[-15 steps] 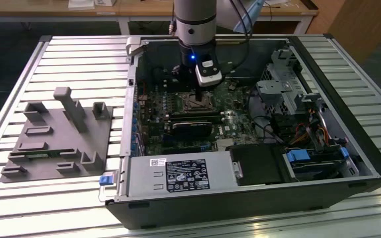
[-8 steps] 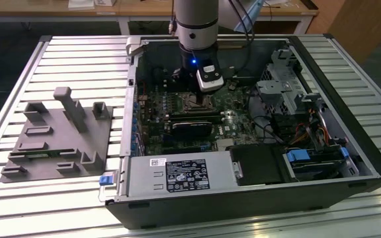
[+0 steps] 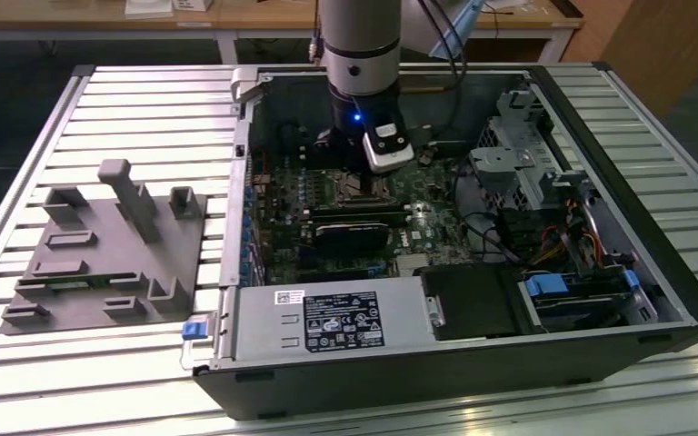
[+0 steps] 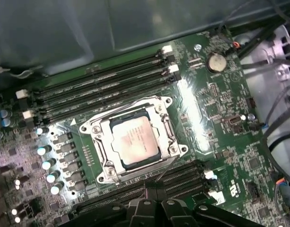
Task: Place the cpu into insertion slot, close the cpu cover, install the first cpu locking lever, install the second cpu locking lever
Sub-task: 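Install the second cpu locking lever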
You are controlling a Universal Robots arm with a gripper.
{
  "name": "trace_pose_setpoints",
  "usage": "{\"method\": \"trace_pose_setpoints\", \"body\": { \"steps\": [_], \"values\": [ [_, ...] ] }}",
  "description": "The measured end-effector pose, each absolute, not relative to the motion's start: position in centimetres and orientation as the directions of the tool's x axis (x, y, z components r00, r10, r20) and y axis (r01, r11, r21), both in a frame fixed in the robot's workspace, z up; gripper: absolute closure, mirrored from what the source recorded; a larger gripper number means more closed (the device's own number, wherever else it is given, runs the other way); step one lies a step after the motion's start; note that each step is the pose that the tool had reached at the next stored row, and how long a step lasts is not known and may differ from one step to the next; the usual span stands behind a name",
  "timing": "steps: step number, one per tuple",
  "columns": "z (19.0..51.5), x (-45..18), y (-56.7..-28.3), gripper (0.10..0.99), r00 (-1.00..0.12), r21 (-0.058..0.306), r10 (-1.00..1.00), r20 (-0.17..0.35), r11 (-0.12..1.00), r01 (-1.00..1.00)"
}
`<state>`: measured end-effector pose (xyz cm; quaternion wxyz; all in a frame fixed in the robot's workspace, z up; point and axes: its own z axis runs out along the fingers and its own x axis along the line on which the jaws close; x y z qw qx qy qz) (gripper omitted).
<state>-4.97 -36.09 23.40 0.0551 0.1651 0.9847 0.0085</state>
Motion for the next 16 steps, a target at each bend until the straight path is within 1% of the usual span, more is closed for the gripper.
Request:
{"method": "trace_pose_setpoints", "body": {
  "steps": [8, 16],
  "values": [
    [22.9, -5.3, -36.2, 0.98, -0.968, 0.035, 0.226, -0.106, 0.974, 0.224],
    [22.3, -6.2, -36.6, 0.98, -0.977, 0.037, 0.183, -0.105, 0.983, 0.18]
  ]
}}
